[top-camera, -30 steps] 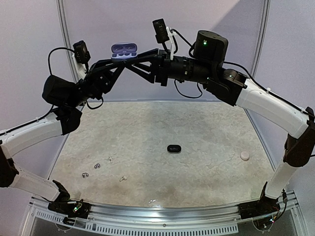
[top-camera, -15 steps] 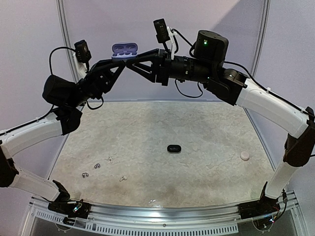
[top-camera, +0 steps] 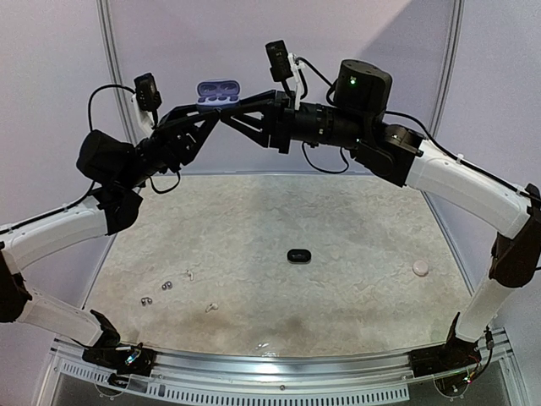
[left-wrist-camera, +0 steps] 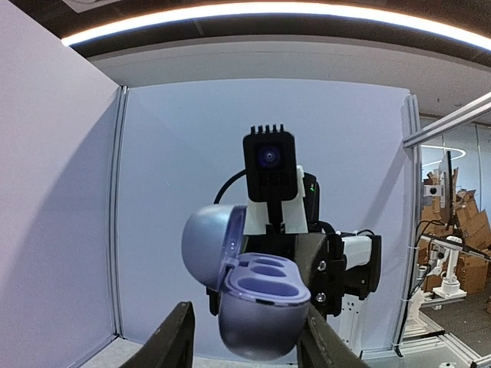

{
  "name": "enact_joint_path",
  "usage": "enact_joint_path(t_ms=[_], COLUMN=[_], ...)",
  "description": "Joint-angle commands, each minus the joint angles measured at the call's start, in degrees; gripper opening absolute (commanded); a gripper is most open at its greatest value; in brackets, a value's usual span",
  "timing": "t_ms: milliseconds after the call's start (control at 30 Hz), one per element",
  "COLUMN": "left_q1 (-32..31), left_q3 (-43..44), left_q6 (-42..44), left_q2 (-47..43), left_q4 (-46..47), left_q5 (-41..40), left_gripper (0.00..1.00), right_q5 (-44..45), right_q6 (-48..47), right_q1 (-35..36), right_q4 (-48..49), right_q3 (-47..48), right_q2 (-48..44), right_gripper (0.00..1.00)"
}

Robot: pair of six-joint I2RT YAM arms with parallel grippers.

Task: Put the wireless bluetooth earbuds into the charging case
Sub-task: Pass from the left arm to the right, then pick up the left earbud from the center of the board.

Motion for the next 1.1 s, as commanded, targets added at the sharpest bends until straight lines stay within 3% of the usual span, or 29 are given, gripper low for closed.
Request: enact_joint_path(t_ms=[0,133,267,467,600,733,833,933,1067], left_q1=[0.1,1.1,2.8,7.9,13.5,18.8,22.6,27.5,34.2], left_q3=[-1.3,-3.3,-4.1,-1.6,2.7,7.6,9.9,10.1,5.4], left_q6=[0.7,1.9,10.6,25.8,39.2,63.2,76.2,82.6,87.0], left_q2=[-0.3,-1.9,-3.9,-7.7,-9.9,-10.1,-7.3,-2.7,0.7], left_q4=[-3.1,-4.2,-10.4,-40.4,-65.7,-95.4,-111.4,-121.6,-123.6], left_q5=[-0.9,1.2,8.8,14.6,14.2,10.4,1.4,-8.4,-17.4], left_gripper=[0.46,0.53,0.62,0.80,0.80,0.80,0.82,0.78,0.65], right_q5=[1.4,3.3,5.6,10.2,11.0,11.4,11.4,11.0,10.6], right_q6=[-1.9,-3.2,-3.8,-7.2,-8.2,-8.9,-9.2,-9.7,-10.1], right_q1=[0.4,0.2,-0.8,-0.9,-1.1,-1.1,-1.2,-1.2,-1.2], right_q4=[1.1,0.7,0.6,-1.7,-1.8,-1.4,-1.7,-3.3,-3.9], right_q3=[-1.2,-1.9,-2.7,-3.0,-4.9,-7.2,-8.3,-8.5,-9.9], right_q2=[-2.9,-3.9,-5.4,-6.7,-7.8,-9.0,-9.5,-9.6,-9.6], right_gripper=[0.00,0.00,0.00,0.00,0.00,0.00,0.00,0.00,0.00])
